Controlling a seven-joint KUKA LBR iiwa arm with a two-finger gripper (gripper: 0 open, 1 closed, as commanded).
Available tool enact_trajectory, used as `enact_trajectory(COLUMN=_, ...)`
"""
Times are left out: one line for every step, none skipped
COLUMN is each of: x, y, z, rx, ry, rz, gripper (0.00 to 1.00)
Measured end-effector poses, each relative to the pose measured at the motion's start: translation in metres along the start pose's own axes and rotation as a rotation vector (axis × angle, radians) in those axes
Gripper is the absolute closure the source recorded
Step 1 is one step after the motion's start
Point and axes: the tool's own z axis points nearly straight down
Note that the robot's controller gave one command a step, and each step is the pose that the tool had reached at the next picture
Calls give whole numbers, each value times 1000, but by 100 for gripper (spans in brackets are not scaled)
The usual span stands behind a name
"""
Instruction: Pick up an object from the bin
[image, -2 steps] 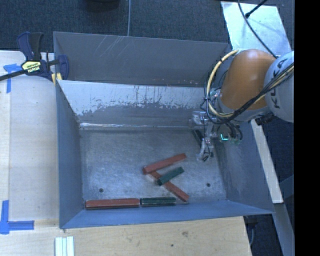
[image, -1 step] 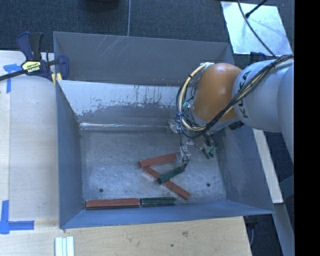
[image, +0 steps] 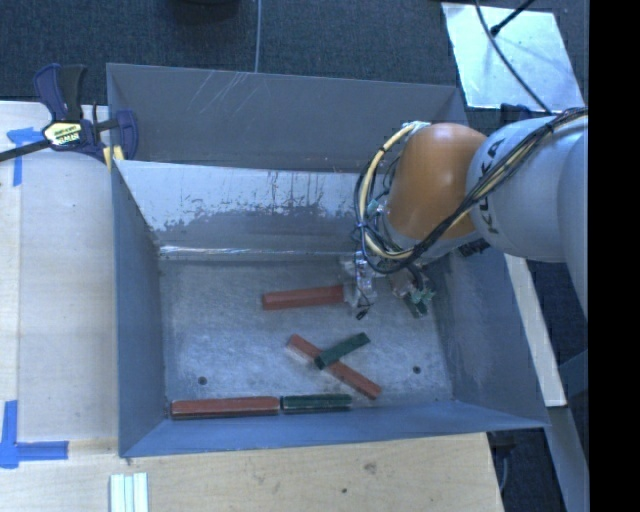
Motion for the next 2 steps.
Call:
enact_trajectory(x=-25, y=29, z=0, rx=3, ry=-2, rz=-166, gripper=100)
enact_trajectory(x=-21, y=74, z=0, rx=1, ry=0, rz=-241, gripper=100)
